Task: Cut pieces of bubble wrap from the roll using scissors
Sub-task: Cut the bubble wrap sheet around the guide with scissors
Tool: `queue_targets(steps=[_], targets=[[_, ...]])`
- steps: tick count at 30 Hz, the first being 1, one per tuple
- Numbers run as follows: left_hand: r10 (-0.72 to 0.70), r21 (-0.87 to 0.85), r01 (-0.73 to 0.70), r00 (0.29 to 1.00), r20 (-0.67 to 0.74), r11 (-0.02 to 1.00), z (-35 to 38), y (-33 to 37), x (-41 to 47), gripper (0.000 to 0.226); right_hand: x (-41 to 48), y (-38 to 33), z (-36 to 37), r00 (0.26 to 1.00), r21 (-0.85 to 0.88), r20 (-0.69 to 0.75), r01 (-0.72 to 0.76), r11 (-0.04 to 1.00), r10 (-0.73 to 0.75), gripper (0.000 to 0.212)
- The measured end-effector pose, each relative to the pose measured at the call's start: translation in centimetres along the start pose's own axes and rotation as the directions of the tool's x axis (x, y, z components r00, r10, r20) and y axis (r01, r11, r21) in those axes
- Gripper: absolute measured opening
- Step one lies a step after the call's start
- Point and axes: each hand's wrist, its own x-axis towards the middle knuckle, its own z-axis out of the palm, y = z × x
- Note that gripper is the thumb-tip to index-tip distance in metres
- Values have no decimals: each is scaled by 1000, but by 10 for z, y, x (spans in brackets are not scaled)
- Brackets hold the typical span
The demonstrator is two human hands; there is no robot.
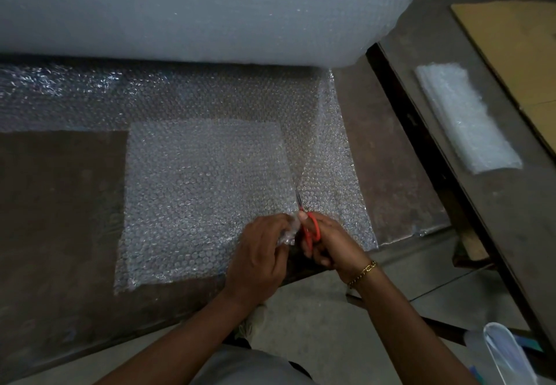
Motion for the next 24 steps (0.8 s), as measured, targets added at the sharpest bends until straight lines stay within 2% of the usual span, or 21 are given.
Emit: queue_targets(steps=[17, 24], targets=[[-3, -9, 3, 1000, 7, 1000, -3, 4, 2, 32, 21, -17, 3, 999, -44, -30, -17, 999, 16, 38], [-3, -6, 3, 1000, -3, 1000, -3, 5, 3, 34, 22, -14, 4, 999, -47, -37, 11, 999, -13, 31]])
